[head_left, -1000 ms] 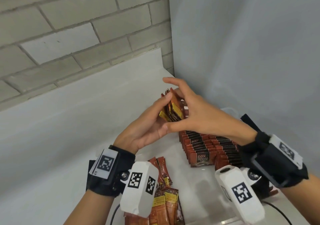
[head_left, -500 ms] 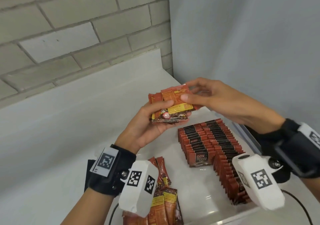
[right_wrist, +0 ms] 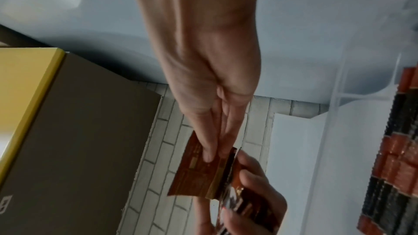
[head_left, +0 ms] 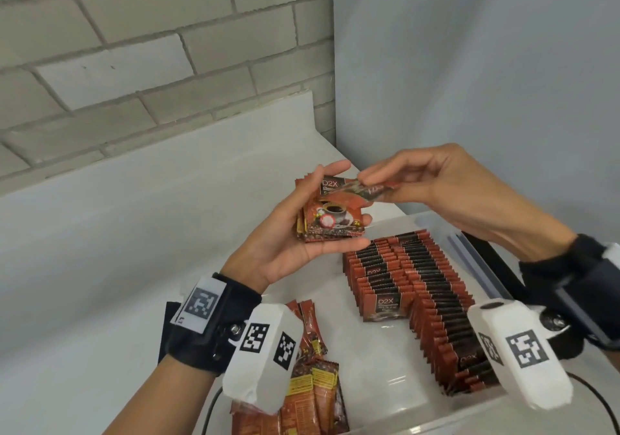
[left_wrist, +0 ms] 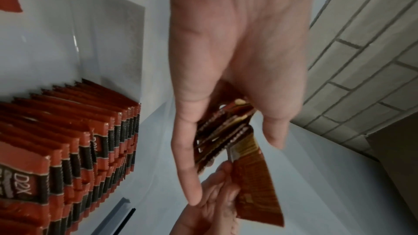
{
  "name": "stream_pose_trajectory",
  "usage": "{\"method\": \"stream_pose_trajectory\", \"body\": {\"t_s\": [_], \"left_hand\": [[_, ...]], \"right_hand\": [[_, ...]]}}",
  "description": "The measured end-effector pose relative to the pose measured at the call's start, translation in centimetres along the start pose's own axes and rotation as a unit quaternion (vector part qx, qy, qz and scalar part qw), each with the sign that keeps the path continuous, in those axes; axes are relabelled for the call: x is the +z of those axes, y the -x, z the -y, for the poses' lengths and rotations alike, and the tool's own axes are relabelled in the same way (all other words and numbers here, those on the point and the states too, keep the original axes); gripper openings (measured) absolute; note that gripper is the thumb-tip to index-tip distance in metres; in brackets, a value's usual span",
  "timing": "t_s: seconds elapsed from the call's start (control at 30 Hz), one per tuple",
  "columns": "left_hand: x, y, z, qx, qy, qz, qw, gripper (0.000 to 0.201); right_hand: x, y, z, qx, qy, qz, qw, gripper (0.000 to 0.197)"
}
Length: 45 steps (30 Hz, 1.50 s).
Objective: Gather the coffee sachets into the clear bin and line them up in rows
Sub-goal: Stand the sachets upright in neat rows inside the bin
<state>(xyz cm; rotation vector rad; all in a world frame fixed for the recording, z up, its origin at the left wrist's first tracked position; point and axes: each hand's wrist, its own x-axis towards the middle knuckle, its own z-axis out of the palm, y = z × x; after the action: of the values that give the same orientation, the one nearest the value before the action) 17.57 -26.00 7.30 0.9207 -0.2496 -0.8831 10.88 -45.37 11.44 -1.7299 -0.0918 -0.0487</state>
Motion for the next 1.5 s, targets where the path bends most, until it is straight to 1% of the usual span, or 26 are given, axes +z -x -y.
{"method": "stream_pose_trajectory", "body": {"t_s": [0.1,0.23,0.27,0.33,0.37,0.4,0.43,0.47,0.5,0.53,0.6,0.7,0.77,0.9,0.97,1.03,1.1,1.13,1.17,1.23,1.3,1.37,1.43,1.5], "left_hand": [[0.0,0.0,0.1,-0.002,0.000,0.001,1.000,0.041],[0.2,-0.2,0.4,0.016,-0.038,-0.023,0.999,0.047],[0.2,-0.3,0.3,0.026,-0.038,-0.027,0.999,0.048],[0.2,-0.3,0.3,0.052,-0.030,-0.034,0.998,0.047],[0.1,-0.3,0.2,0.066,-0.026,-0.039,0.997,0.048],[0.1,-0.3,0.2,0.078,-0.022,-0.041,0.996,0.049],[0.0,-0.3,0.2,0.089,-0.020,-0.044,0.995,0.050],[-0.1,-0.3,0.2,0.097,-0.018,-0.046,0.994,0.050],[-0.2,-0.4,0.2,0.104,-0.014,-0.048,0.993,0.051],[-0.2,-0.4,0.2,0.109,-0.009,-0.049,0.993,0.051],[-0.3,-0.4,0.2,0.118,-0.004,-0.050,0.992,0.054],[-0.3,-0.4,0.2,0.123,-0.011,-0.051,0.991,0.054],[-0.2,-0.4,0.1,0.121,-0.021,-0.056,0.991,0.056],[-0.2,-0.4,0.2,0.104,-0.052,-0.065,0.991,0.070],[-0.3,-0.5,0.3,0.097,-0.059,-0.067,0.991,0.072],[-0.3,-0.6,0.3,0.092,-0.053,-0.069,0.992,0.070],[-0.1,-0.6,0.3,0.092,-0.045,-0.079,0.992,0.062],[-0.1,-0.6,0.3,0.093,-0.041,-0.088,0.991,0.055],[-0.1,-0.7,0.2,0.095,-0.035,-0.096,0.990,0.047],[-0.3,-0.8,0.1,0.100,-0.007,-0.109,0.989,0.033],[-0.5,-0.9,0.1,0.102,0.027,-0.111,0.988,0.029],[-0.6,-1.0,0.1,0.102,0.042,-0.112,0.988,0.027],[-0.6,-1.1,0.2,0.100,0.040,-0.109,0.988,0.027],[-0.5,-1.0,0.2,0.095,0.038,-0.100,0.990,0.027]], "right_hand": [[-0.1,0.1,-0.2,0.014,0.040,0.032,0.999,0.019],[-0.2,0.2,-0.4,0.014,0.080,0.056,0.995,0.025],[-0.2,0.2,-0.5,0.014,0.083,0.047,0.995,0.027],[-0.2,0.0,-0.7,0.025,0.068,-0.001,0.997,0.032],[-0.1,-0.1,-0.7,0.040,0.042,-0.025,0.998,0.031],[0.0,-0.1,-0.7,0.064,0.007,-0.039,0.997,0.024],[0.1,0.0,-0.5,0.090,-0.022,-0.035,0.995,0.017],[0.1,0.0,-0.4,0.113,-0.027,-0.015,0.993,0.022],[0.2,0.1,-0.3,0.134,-0.019,0.014,0.991,0.032],[0.3,0.2,-0.4,0.149,-0.004,0.044,0.988,0.037],[0.9,0.4,-0.4,0.162,0.003,0.075,0.984,0.037],[1.2,0.5,-0.7,0.169,-0.005,0.055,0.984,0.036],[1.1,0.4,-0.8,0.172,-0.016,0.032,0.985,0.028],[1.0,0.3,-0.8,0.182,-0.038,-0.002,0.983,0.010],[1.0,0.4,-0.6,0.186,-0.050,-0.003,0.981,0.010],[0.8,0.5,-0.5,0.178,-0.047,0.002,0.983,0.015],[0.3,0.7,-0.1,0.169,-0.012,0.009,0.985,0.017],[-0.1,0.8,0.1,0.167,0.016,0.014,0.986,0.016],[-0.6,1.0,0.4,0.167,0.045,0.026,0.985,0.016],[-1.3,1.4,0.9,0.170,0.107,0.071,0.977,0.014],[-1.5,2.0,1.0,0.176,0.180,0.121,0.960,0.011],[-1.2,2.6,0.6,0.180,0.264,0.159,0.934,0.005],[-0.7,2.9,-0.1,0.171,0.342,0.182,0.906,0.008],[-0.2,3.2,-0.7,0.165,0.383,0.190,0.889,0.011]]}}
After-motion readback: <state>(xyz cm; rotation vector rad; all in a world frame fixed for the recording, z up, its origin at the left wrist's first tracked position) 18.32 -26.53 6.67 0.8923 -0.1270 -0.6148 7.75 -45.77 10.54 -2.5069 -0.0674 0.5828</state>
